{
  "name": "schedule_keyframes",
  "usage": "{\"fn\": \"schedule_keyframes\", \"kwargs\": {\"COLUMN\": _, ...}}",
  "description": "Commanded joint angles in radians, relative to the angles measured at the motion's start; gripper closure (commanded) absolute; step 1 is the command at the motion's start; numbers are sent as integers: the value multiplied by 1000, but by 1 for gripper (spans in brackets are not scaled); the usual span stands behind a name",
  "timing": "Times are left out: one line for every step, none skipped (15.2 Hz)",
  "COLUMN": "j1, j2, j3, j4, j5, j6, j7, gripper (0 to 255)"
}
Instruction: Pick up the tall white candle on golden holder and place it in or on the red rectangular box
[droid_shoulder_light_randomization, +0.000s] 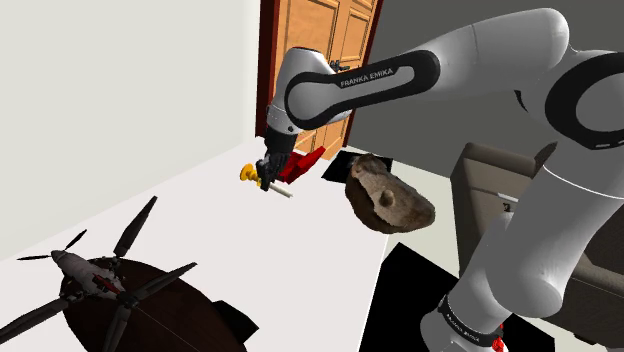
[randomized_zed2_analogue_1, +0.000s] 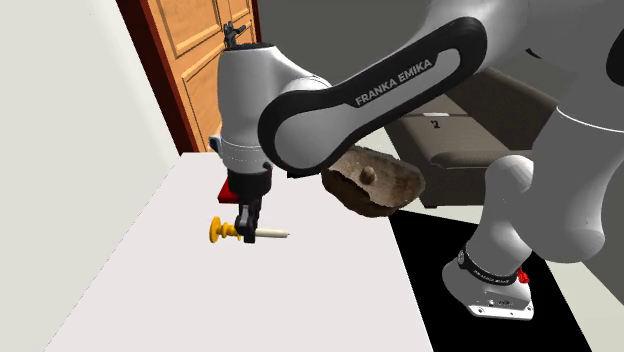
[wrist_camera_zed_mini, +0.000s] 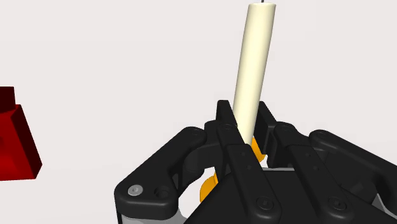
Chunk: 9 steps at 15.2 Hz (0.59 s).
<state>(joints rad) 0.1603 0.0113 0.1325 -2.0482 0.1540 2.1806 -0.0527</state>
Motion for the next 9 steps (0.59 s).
{"fn": "schedule_keyframes", "kwargs": {"j1": 0, "j2": -8, "j3": 0, "j4": 22, "j5": -2, "j6": -31, "j7": 4, "gripper": 255}}
{"fn": "schedule_keyframes", "kwargs": {"j1": -1, "j2": -12, "j3": -1, "j4": 32, "j5": -3, "j6": -44, "j7": 6, "gripper": 255}}
{"fn": "schedule_keyframes", "kwargs": {"j1": -1, "j2": -16, "j3": -1, "j4": 41, "j5": -3, "j6": -57, "j7": 8, "gripper": 255}}
{"fn": "schedule_keyframes", "kwargs": {"j1": -1, "j2": -19, "j3": -1, "j4": 50, "j5": -4, "j6": -69, "j7": 9, "gripper": 255}}
{"fn": "schedule_keyframes", "kwargs": {"j1": -1, "j2": -22, "j3": -1, "j4": 60, "j5": -4, "j6": -82, "j7": 11, "gripper": 255}}
{"fn": "schedule_keyframes", "kwargs": {"j1": -2, "j2": -25, "j3": -2, "j4": 70, "j5": -5, "j6": -95, "j7": 12, "gripper": 255}}
{"fn": "schedule_keyframes", "kwargs": {"j1": -2, "j2": -28, "j3": -2, "j4": 80, "j5": -6, "j6": -108, "j7": 14, "gripper": 255}}
{"fn": "schedule_keyframes", "kwargs": {"j1": -2, "j2": -31, "j3": -2, "j4": 91, "j5": -6, "j6": -121, "j7": 15, "gripper": 255}}
{"fn": "schedule_keyframes", "kwargs": {"j1": -2, "j2": -33, "j3": -2, "j4": 99, "j5": -7, "j6": -132, "j7": 16, "gripper": 255}}
